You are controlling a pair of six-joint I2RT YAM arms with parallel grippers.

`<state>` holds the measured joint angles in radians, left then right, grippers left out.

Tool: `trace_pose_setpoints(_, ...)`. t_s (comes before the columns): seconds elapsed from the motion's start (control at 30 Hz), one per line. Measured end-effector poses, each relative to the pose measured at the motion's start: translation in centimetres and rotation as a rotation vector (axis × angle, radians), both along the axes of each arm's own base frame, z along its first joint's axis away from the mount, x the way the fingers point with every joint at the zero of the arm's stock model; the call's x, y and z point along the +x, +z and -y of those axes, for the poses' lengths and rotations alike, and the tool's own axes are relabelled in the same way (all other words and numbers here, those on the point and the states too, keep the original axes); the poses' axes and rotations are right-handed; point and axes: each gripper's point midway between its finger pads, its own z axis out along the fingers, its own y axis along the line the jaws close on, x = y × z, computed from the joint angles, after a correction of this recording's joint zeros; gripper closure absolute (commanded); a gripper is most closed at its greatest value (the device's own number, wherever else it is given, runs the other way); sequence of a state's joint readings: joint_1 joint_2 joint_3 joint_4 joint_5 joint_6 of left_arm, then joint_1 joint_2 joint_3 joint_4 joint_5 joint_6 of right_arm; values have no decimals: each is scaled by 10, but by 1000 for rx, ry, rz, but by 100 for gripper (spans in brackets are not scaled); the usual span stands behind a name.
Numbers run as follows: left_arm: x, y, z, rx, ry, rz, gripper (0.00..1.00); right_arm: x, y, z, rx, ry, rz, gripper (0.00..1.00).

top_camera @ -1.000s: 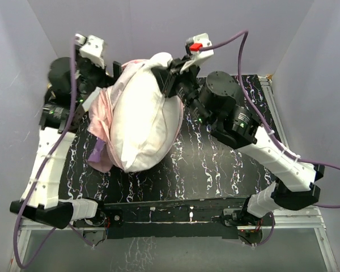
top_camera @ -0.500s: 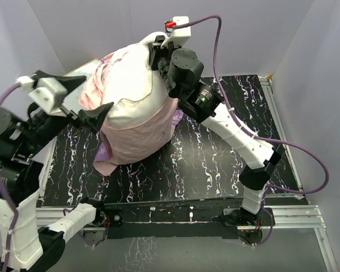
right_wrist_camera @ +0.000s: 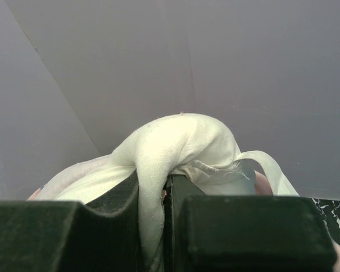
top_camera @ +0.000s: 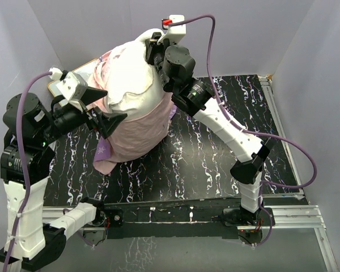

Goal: Remove the pillowcase from the pillow

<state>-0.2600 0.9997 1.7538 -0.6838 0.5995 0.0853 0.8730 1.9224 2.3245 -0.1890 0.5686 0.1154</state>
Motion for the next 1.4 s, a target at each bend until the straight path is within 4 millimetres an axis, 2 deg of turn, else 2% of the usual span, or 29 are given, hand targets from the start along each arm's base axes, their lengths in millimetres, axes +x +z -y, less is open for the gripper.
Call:
trace_pose_setpoints(0.1,-9,-2,0,-13,-16,5,3,6,-3,-1,14,0,-6,92)
trace_pose_setpoints(0.2,-5,-11,2,-20,-14,-12,3,6,-3,-2,27,8,-10,92)
trace_pose_setpoints(0.27,12,-21,2,-18,20,-40,3,5,-3,-3,38,14,-14,92)
trace_pose_setpoints(0.37,49,-37,2,-10,86,-82,3,6,-5,-2,50,15,-24,92)
trace_pose_setpoints(0.47,75,-48,6,-15,111,-121,3,10,-15,2,38,4,-47,92)
trace_pose_setpoints(0.57,92,-56,12,-29,109,-161,26,13,-25,9,22,1,-66,92)
trace_pose_setpoints(0.67,101,-64,16,-33,110,-197,72,11,-31,7,7,45,-74,92)
trace_pose_setpoints(0.7,104,-66,16,-33,114,-209,83,11,-31,6,9,64,-75,92)
trace_pose_setpoints(0.77,111,-70,16,-27,128,-224,96,12,-31,4,26,127,-84,92)
trace_pose_setpoints(0.83,118,-73,16,-22,144,-226,100,17,-33,9,53,178,-102,90)
trace_pose_setpoints(0.87,121,-74,15,-17,156,-226,100,23,-37,17,63,203,-118,85)
trace_pose_setpoints(0.9,125,-75,13,-12,167,-222,100,27,-38,24,68,212,-129,77)
trace_pose_setpoints(0.97,133,-76,11,-4,190,-210,100,32,-48,42,62,224,-162,44)
trace_pose_setpoints(1.0,136,-76,10,2,199,-204,100,30,-53,50,60,231,-179,35)
trace_pose_setpoints(1.07,142,-73,9,11,208,-192,100,21,-57,61,52,252,-196,25)
trace_pose_setpoints(1.2,153,-55,11,8,212,-152,100,-15,-57,98,60,300,-197,16)
trace_pose_setpoints(1.3,163,-35,13,-12,214,-119,100,-46,-52,129,76,309,-143,14)
trace_pose_setpoints(1.4,174,-19,16,-41,220,-110,100,-80,-56,144,72,341,-71,13)
